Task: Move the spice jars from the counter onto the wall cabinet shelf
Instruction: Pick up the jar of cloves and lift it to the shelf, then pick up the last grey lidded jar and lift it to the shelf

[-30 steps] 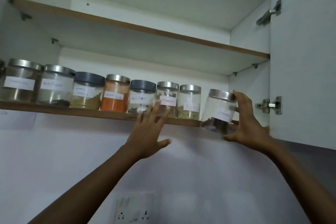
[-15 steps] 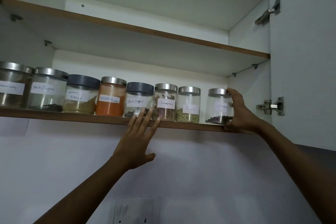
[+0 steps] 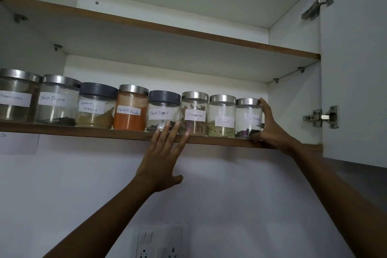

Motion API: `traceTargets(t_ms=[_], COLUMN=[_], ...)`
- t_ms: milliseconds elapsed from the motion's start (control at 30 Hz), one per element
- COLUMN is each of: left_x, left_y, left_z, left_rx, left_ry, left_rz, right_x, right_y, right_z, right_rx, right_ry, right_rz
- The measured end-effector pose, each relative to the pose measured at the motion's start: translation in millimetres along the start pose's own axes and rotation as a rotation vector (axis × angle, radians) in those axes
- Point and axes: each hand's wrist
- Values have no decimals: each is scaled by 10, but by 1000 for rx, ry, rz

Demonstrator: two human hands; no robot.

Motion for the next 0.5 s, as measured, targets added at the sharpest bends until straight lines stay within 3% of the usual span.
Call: traceTargets(t_ms=[133, 333, 500], left_x=[5, -81, -234], left_y=[2, -26, -122], left_z=[4, -27, -280], left_rx=[3, 6, 21], left_ry=[8, 28, 32], left_rz=[-1, -9, -176], right_x=[36, 394, 840], right_y=[-76, -82, 16], right_z=[-56, -465, -955], right_rx=[-14, -169, -244], right_ry=[-107, -451, -358], right_rz=[-90, -266, -240])
Point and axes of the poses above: each hand's wrist, its own z-axis towards the middle knuckle, its own x-axis out of the palm, y = z × x, and after that the axes turned 2 degrees about -y, right-handed
